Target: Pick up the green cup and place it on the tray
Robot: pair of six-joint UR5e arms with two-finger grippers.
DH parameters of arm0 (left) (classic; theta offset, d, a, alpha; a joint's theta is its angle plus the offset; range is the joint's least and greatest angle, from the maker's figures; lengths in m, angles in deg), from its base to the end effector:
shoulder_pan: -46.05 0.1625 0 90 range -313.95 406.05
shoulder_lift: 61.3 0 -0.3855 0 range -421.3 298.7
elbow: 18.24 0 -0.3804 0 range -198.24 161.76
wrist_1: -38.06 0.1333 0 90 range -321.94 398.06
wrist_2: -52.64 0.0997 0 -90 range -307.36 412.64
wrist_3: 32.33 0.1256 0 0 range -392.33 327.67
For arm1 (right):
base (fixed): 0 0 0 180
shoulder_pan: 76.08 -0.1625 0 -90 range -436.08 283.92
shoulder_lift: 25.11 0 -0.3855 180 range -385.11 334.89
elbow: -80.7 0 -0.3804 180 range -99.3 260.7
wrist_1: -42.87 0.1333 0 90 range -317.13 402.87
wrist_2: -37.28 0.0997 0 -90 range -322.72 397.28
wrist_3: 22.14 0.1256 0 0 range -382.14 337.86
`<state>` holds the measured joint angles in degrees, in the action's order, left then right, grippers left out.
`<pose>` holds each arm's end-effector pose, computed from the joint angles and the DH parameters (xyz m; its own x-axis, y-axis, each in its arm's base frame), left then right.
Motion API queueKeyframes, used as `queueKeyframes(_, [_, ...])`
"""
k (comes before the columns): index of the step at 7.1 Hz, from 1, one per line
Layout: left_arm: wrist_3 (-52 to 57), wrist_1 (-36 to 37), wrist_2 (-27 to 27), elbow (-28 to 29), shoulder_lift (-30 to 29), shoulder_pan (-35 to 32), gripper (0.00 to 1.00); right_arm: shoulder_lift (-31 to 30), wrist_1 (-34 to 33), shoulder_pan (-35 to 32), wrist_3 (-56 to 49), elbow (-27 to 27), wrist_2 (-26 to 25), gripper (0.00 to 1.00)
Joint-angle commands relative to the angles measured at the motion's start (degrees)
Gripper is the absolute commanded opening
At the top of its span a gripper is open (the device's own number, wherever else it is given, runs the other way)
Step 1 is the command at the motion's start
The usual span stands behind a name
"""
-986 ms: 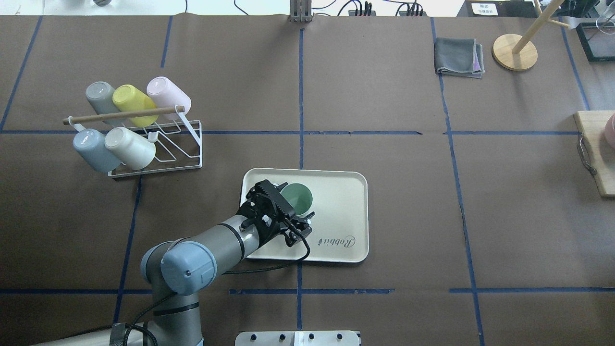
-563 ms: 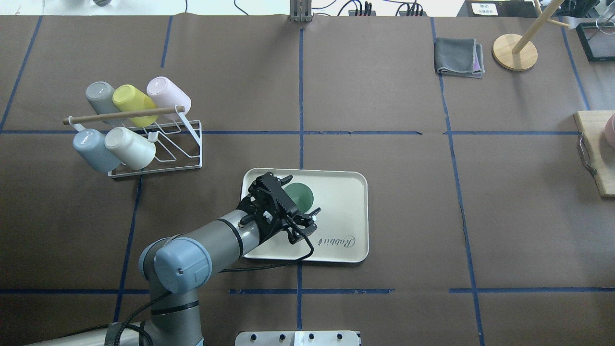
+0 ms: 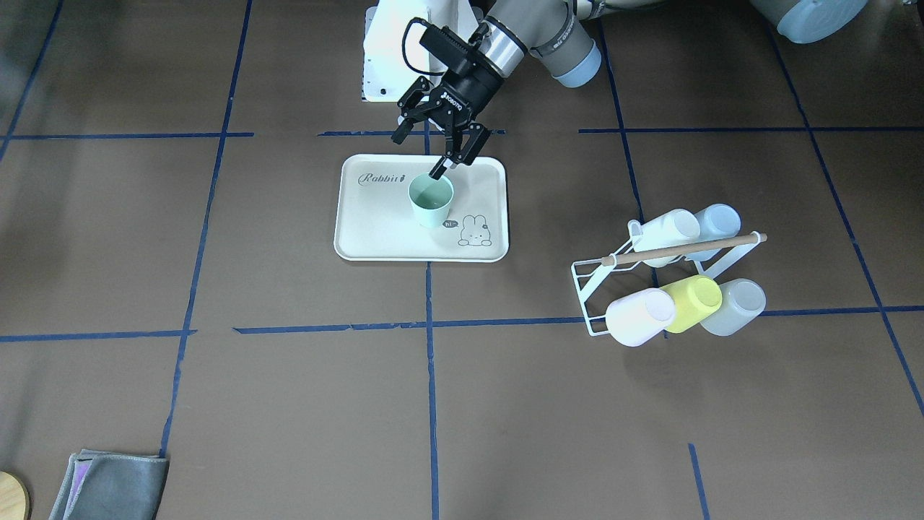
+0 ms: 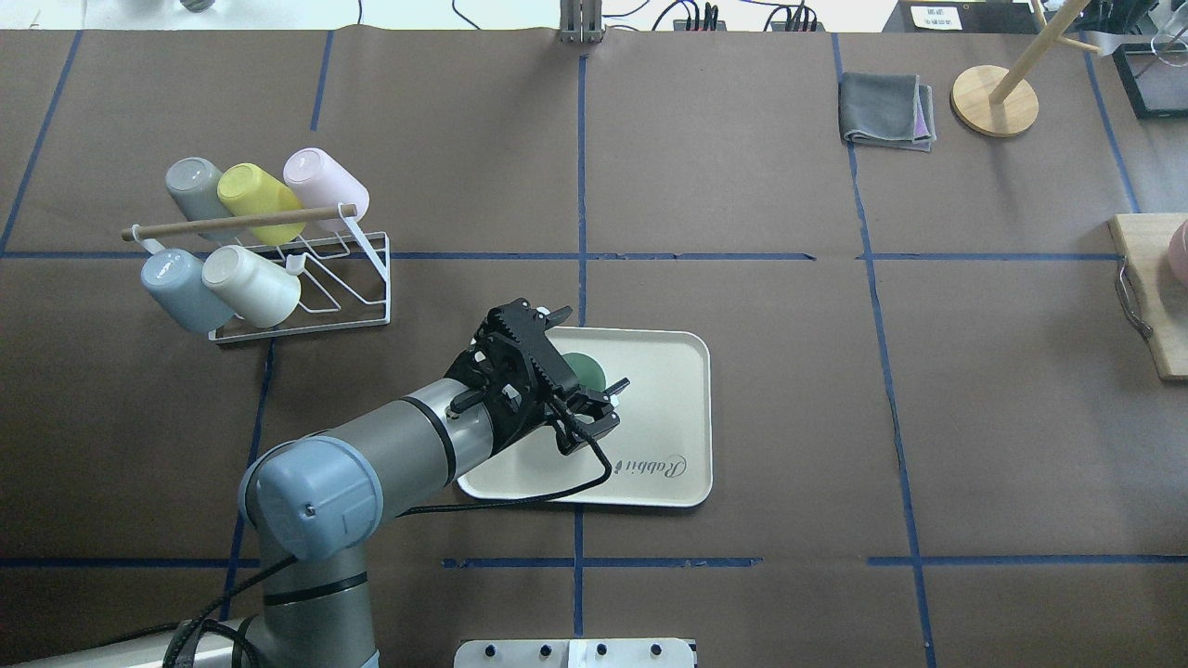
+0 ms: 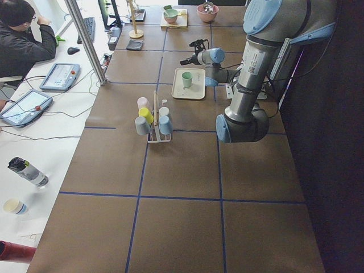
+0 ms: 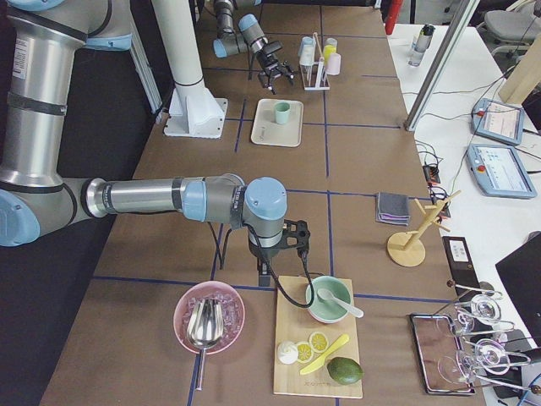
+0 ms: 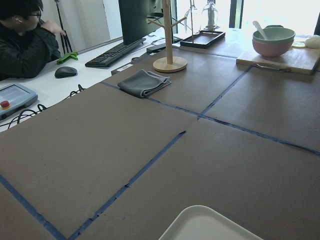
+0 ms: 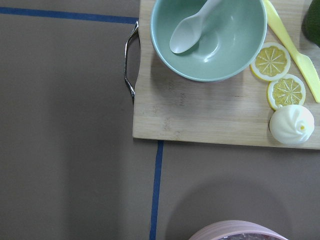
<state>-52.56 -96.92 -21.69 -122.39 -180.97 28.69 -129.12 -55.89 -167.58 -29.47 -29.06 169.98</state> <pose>0.5116 -0.3351 0.1369 0.5183 0.7845 -0.3404 0.1697 0.2958 0.9401 0.0581 -0.3785 0.5958 0.7311 -0.0730 0.6784 0.0677 0.9971 0.0343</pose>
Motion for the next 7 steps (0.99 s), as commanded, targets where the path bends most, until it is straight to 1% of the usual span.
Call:
queueKeyframes(1, [-0.1, 21.9, -9.6, -7.8, 0.3, -4.9, 1.00, 0.0, 0.1, 0.0, -0.1, -0.1, -0.1, 1.00])
queueKeyframes(2, [0.0, 33.6, -16.6, -12.5, 0.4, -9.0, 1.00, 0.0, 0.1, 0.0, -0.1, -0.1, -0.1, 1.00])
queueKeyframes(3, [0.2, 43.5, -23.2, -16.9, 0.7, -14.0, 1.00, 0.0, 0.1, 0.0, -0.2, -0.1, -0.1, 1.00])
queueKeyframes(4, [2.1, 50.1, -27.8, -20.9, 3.4, -18.4, 1.00, 0.0, 0.1, 0.0, -0.3, -0.1, -0.2, 1.00])
queueKeyframes(5, [10.6, 54.7, -30.8, -23.5, 6.4, -23.6, 1.00, 0.0, 0.1, 0.0, -0.3, -0.1, -0.2, 1.00])
queueKeyframes(6, [13.5, 58.6, -34.4, -24.3, 8.8, -29.1, 1.00, -0.1, 0.1, 0.0, -0.3, -0.1, -0.2, 1.00])
queueKeyframes(7, [13.6, 61.0, -38.5, -24.4, 11.4, -35.1, 1.00, -0.1, 0.1, 0.0, -0.3, 0.0, -0.2, 1.00])
